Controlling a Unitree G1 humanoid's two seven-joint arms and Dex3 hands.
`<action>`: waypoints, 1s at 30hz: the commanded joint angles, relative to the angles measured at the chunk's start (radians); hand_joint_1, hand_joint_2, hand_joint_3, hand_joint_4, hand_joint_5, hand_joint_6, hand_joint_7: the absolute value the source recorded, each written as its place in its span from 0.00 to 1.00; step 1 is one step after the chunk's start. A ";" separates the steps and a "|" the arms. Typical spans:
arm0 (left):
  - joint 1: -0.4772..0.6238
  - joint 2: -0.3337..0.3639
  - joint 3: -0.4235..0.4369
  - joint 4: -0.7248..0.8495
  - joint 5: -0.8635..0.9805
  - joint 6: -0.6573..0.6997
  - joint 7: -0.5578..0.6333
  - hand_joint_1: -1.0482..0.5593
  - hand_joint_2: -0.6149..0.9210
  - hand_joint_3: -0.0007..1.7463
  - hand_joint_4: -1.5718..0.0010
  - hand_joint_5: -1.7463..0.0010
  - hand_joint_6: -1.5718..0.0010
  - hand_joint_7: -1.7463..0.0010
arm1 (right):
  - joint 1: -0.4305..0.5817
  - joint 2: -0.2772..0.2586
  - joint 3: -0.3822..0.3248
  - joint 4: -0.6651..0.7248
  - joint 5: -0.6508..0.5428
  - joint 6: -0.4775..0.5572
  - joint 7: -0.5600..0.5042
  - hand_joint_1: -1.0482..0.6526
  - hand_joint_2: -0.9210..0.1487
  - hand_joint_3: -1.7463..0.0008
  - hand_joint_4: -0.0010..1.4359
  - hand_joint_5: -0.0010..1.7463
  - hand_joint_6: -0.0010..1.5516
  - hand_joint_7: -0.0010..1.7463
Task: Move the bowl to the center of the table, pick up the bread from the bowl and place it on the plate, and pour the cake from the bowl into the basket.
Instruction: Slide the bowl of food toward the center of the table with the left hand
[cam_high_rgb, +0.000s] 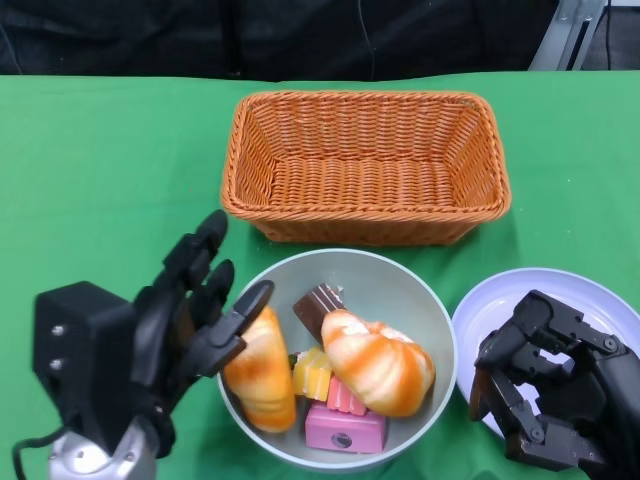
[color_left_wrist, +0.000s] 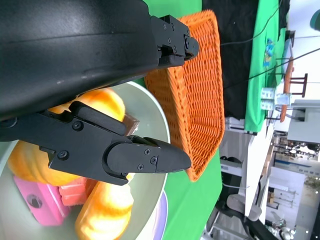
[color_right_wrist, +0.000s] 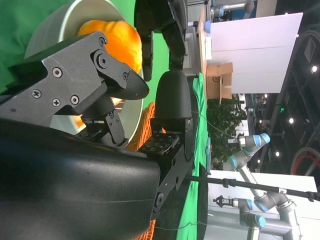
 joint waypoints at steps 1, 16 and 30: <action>0.008 0.024 0.039 -0.014 -0.037 -0.010 -0.021 0.30 1.00 0.16 0.99 1.00 0.96 1.00 | 0.001 -0.004 -0.002 0.004 0.003 -0.003 0.000 0.59 0.31 0.39 0.51 0.99 0.41 0.79; 0.004 0.083 0.100 0.063 0.000 -0.141 -0.043 0.30 1.00 0.13 0.89 0.96 0.87 0.98 | -0.004 0.001 -0.003 0.017 -0.003 -0.014 0.002 0.58 0.28 0.42 0.51 1.00 0.41 0.79; -0.099 0.100 0.274 0.559 -0.204 -0.668 -0.382 0.51 1.00 0.06 0.30 0.94 0.33 0.96 | -0.019 0.006 -0.013 0.058 -0.012 -0.050 0.001 0.60 0.33 0.37 0.51 1.00 0.41 0.81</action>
